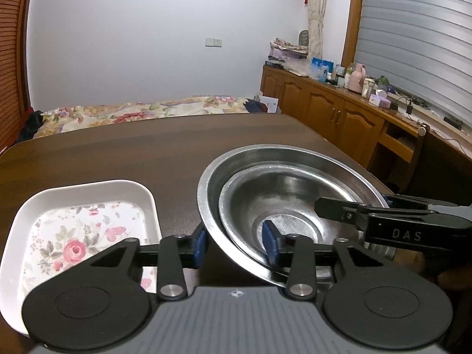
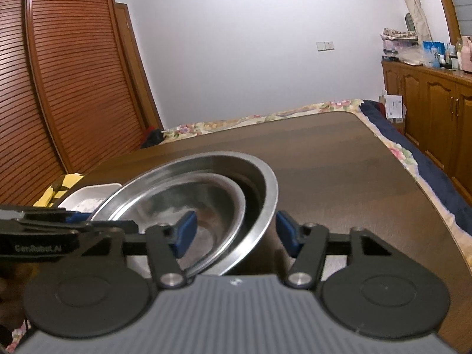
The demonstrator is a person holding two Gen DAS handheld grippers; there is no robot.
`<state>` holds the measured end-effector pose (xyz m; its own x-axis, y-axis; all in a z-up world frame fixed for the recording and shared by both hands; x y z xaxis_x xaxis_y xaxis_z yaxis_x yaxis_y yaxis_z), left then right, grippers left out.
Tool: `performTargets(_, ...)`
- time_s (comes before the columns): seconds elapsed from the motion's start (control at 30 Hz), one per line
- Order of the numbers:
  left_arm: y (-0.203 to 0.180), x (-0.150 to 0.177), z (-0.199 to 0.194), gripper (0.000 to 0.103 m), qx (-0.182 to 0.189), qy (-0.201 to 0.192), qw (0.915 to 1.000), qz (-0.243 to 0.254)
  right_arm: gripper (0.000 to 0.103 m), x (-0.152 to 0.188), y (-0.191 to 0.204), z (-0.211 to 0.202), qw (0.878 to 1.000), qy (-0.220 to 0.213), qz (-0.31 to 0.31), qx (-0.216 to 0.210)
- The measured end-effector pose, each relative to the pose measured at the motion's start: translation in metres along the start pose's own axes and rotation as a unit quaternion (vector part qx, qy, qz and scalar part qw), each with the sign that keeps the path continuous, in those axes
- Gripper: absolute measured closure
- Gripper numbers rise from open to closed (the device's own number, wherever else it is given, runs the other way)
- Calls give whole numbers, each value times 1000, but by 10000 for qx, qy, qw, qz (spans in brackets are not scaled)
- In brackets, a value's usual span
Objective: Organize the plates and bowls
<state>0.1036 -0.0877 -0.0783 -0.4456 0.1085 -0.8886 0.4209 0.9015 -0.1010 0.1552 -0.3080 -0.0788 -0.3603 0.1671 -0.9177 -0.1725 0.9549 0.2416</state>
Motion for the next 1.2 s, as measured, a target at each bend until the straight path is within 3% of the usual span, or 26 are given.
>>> performTargets(0.23, -2, 0, 1, 67, 16, 12, 10000, -25, 63, 2, 1, 1, 9999, 62, 69, -69)
performTargets(0.57, 0, -1, -4, 69, 26, -110, 9999, -19, 71, 0, 1, -1, 10000, 8, 73, -4)
performTargets(1.2, 14, -26, -29, 69, -4, -432, 9990, -89, 75, -22, 13, -7, 9994, -215, 142, -226)
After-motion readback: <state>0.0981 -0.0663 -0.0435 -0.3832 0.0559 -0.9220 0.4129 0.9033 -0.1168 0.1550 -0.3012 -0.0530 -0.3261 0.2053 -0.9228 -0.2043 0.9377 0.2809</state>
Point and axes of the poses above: each gripper's, at about its wrist camera, not at the fingertips, and z roughly the way its jaws point, y to its left, x to its underside, the point moved 3 cm from there along z, roughly the way its jaws point, and after that the axes turned 7 degrees about -y, right-handed, at the moved point
